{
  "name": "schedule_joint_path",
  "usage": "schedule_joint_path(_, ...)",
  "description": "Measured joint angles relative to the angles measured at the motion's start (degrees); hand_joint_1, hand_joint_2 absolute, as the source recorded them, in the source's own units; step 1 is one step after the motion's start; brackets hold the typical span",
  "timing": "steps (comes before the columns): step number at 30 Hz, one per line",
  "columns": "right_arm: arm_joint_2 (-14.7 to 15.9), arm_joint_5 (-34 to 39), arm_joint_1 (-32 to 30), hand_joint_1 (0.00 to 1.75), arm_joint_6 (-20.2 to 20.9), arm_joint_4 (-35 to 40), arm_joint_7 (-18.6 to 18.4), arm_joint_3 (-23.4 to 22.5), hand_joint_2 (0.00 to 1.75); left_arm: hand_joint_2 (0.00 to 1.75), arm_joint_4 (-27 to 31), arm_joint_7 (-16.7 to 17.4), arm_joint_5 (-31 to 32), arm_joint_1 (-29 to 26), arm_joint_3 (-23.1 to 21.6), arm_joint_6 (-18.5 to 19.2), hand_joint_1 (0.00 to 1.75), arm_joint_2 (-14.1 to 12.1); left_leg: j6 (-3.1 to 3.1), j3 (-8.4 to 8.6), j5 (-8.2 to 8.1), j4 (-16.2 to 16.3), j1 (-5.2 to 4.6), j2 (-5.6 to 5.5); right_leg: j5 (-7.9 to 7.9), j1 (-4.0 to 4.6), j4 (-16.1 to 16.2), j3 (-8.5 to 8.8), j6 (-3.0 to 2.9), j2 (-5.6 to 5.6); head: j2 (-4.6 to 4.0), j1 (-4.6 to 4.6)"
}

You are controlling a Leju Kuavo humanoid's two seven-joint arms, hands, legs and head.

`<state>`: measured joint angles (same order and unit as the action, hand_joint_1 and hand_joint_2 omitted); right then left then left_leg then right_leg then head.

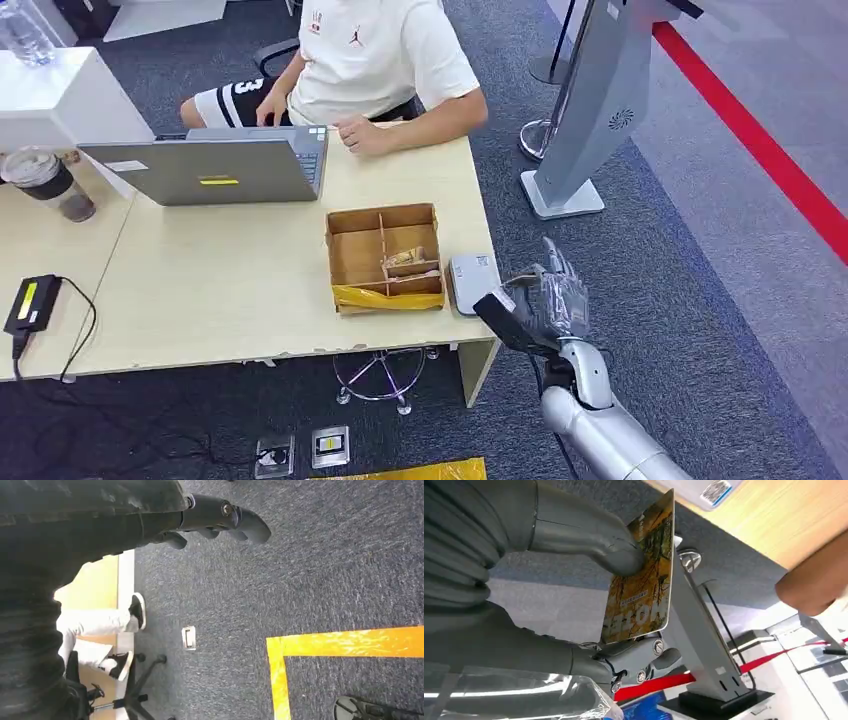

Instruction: Pass the card to the sensor for recognition and then transmit it.

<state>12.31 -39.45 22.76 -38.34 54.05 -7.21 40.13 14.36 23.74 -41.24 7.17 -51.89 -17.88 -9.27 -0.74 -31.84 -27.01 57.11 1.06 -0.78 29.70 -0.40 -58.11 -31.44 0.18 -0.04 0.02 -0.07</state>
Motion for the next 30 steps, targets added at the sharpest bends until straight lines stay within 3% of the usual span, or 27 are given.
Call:
schedule_joint_path(17,-3.3,-1.1,-0.5,1.75,1.9,2.9,0.3,1.6,1.75,1.75,0.0,0.2,0.7,0.0,0.0,1.3,0.0,0.1,0.0,0.0,0.0,0.0,0.01,0.01,0.0,0.0,0.0,0.0,0.0,0.02,0.0,0.0)
schedule_joint_path(30,-6.6,7.9,0.4,1.75,2.4,-2.7,6.3,1.6,1.75,1.75,0.0,-0.4,1.0,0.0,0.0,1.2,0.0,0.1,0.0,-0.01,0.0,0.0,0.0,0.02,0.0,0.0,0.0,0.0,0.0,0.02,0.0,0.02)
